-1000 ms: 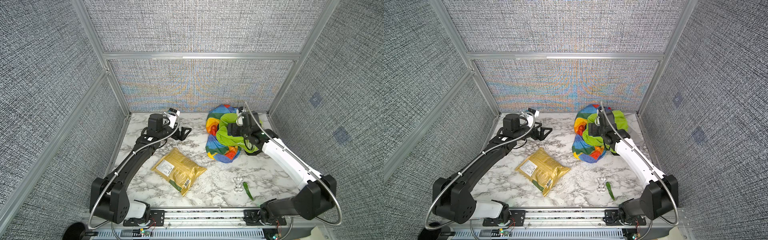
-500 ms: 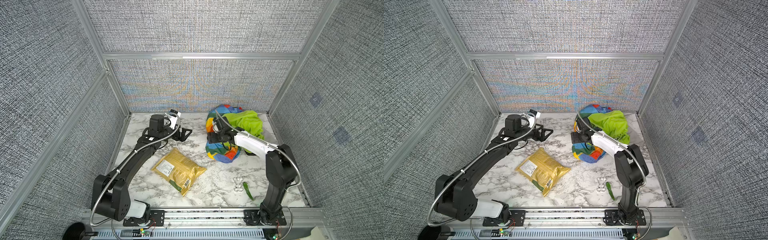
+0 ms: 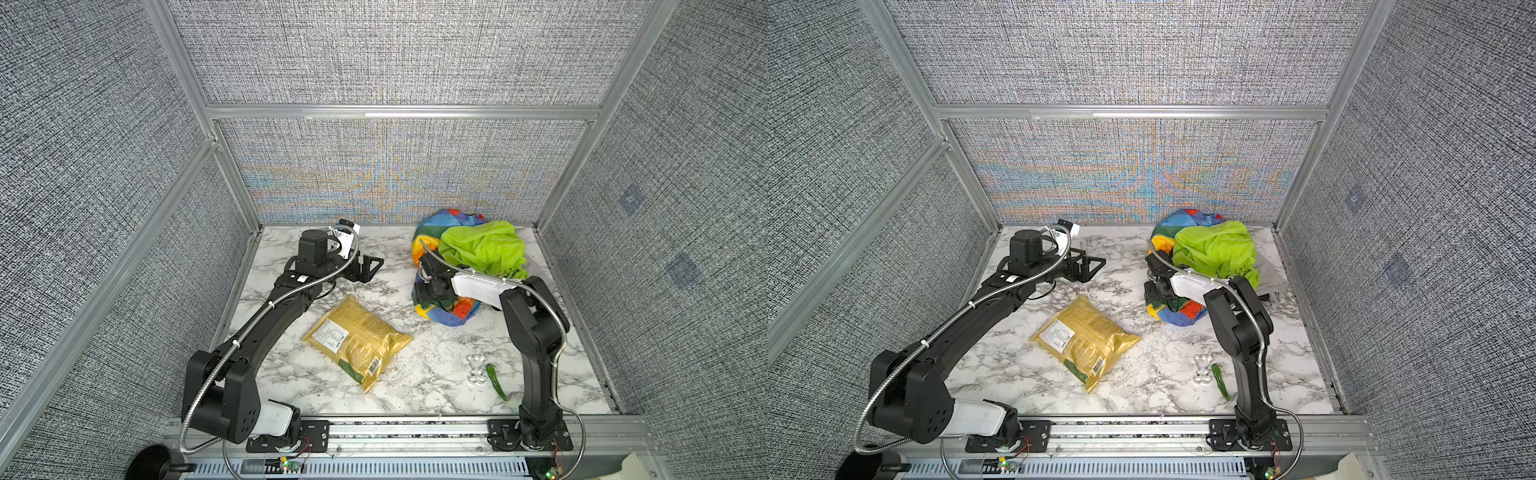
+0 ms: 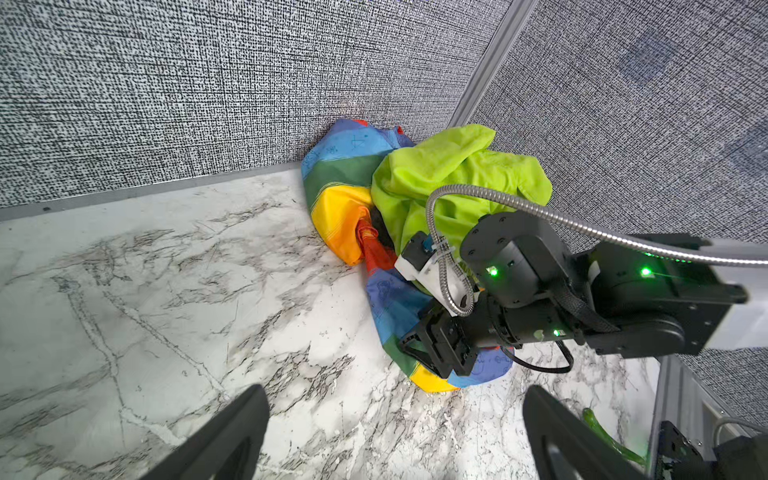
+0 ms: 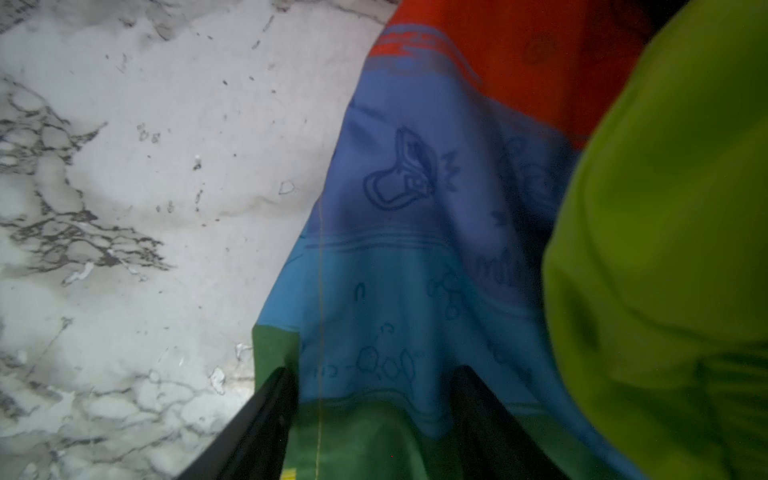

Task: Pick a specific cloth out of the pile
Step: 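Grasp the rainbow-striped cloth under the green garment with the right gripper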

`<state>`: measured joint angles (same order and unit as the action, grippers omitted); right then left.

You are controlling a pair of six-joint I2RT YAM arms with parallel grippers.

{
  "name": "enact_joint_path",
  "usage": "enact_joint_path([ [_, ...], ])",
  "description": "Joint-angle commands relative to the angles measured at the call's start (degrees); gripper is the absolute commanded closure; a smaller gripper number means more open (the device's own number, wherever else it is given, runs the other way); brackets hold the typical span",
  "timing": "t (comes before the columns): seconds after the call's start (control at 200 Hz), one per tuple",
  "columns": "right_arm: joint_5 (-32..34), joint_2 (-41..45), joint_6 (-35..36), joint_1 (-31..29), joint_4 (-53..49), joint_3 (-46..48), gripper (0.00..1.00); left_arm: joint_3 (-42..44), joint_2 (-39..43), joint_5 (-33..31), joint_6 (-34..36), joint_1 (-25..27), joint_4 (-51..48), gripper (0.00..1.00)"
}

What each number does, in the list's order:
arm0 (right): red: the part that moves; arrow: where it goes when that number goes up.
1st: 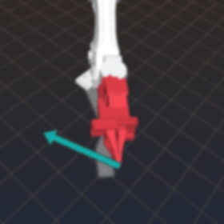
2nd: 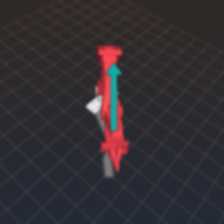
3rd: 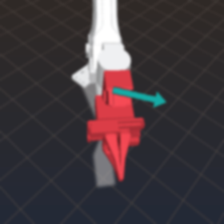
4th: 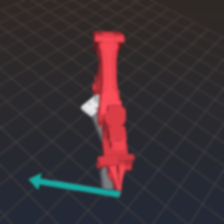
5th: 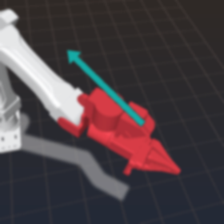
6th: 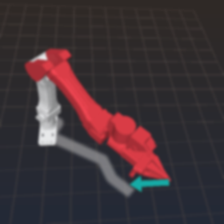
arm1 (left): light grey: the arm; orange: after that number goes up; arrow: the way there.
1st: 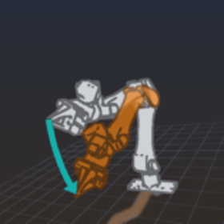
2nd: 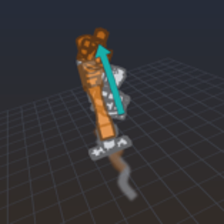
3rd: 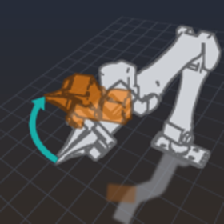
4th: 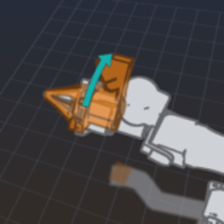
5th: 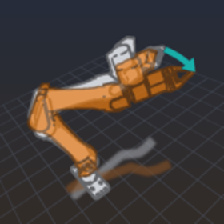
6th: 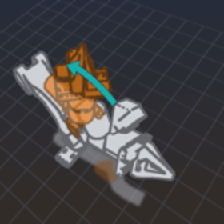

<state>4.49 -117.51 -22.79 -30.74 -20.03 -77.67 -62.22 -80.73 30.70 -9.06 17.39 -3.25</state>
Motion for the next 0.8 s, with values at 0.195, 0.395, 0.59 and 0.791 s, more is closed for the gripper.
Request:
enact_joint_path([
  [0.195, 2.2, -0.38, -0.77, -0.54, -0.25, 2.42, 0.68, -0.02, -0.12, 0.2, 0.05, 0.02, 2.35, 0.02],
  [0.395, 2.72, 2.45, -0.77, -0.54, 0.37, 2.61, 0.96, 0.02, -0.21, -0.02, 0.18, 0.01, 2.35, 0.02],
  [0.59, 0.87, 6.86, -0.55, -0.62, 0.79, 2.11, 1.0, -0.01, -0.2, -0.2, 0.27, 0.02, 2.33, 0.02],
  [0.791, -0.64, 10.7, -0.33, -0.88, -0.26, 0.25, 1.0, 0.16, 0.13, -0.38, 0.53, 0.01, 2.35, 0.02],
])
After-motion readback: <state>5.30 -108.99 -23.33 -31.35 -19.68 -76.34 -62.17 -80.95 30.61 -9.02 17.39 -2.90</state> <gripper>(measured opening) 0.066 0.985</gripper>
